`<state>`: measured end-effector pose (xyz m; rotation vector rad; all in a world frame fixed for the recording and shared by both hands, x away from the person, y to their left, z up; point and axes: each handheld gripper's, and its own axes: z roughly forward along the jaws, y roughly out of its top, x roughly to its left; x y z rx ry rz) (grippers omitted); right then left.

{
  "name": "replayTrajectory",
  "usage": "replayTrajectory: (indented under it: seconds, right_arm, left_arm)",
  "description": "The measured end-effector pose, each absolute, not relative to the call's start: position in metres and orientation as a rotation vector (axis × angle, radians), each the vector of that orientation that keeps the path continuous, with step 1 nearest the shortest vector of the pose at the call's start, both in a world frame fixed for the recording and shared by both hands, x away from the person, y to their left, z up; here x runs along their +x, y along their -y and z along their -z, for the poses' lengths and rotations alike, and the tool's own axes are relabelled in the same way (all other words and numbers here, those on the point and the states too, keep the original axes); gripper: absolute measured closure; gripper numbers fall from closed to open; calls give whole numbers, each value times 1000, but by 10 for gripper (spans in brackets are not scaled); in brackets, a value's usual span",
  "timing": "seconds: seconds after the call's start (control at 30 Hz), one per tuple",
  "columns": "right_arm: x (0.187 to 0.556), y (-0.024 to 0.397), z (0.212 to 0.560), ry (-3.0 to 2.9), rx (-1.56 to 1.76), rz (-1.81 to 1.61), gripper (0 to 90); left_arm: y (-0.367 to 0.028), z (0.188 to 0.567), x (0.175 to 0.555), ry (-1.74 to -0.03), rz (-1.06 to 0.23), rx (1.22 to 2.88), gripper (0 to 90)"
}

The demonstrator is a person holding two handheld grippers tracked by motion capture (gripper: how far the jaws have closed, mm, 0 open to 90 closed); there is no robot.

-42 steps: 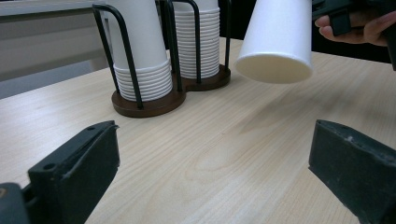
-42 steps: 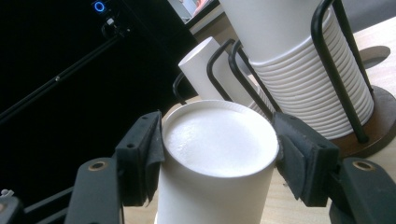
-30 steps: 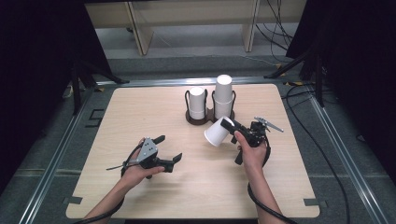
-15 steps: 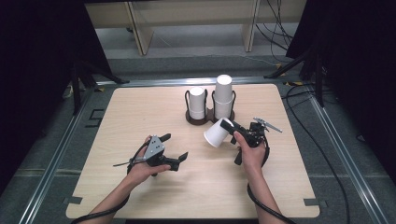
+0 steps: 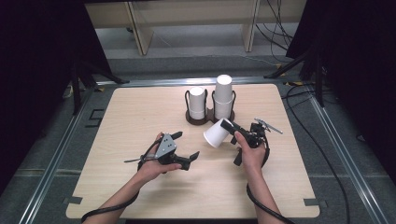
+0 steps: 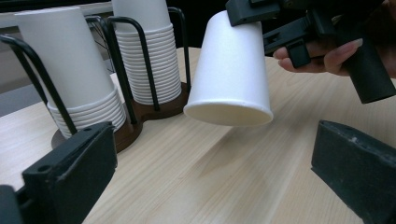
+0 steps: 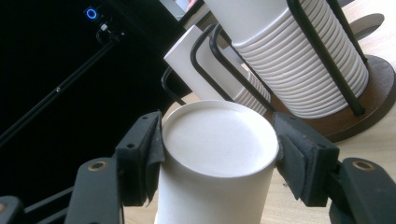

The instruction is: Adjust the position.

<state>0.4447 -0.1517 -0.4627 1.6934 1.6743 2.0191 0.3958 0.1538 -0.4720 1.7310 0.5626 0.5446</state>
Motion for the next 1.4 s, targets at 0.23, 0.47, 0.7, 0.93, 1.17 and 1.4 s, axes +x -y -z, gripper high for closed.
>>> replayTrajectory:
  seconds: [0.23,0.47,0.7,0.93,1.17,1.4]
  right_arm:
    - [447,152,464,-1657,1712,-2038,365]
    - [445,150,463,-1650,1798,-2085,366]
    - [448,149,463,-1664,1816,-2084,366]
    - [448,147,461,-1665,1834,-2099,366]
    - [450,146,462,-1683,1800,-2077,366]
    - [451,145,461,-1674,1803,-2107,366]
  left_arm:
    - [-149,470,398,-549,-544,1743,0]
    - [-140,469,401,-513,-534,1739,0]
    - [-129,469,408,-485,-531,1760,0]
    - [-122,473,414,-485,-530,1774,0]
    - [-117,477,418,-469,-555,1768,0]
    - [-115,479,421,-475,-534,1772,0]
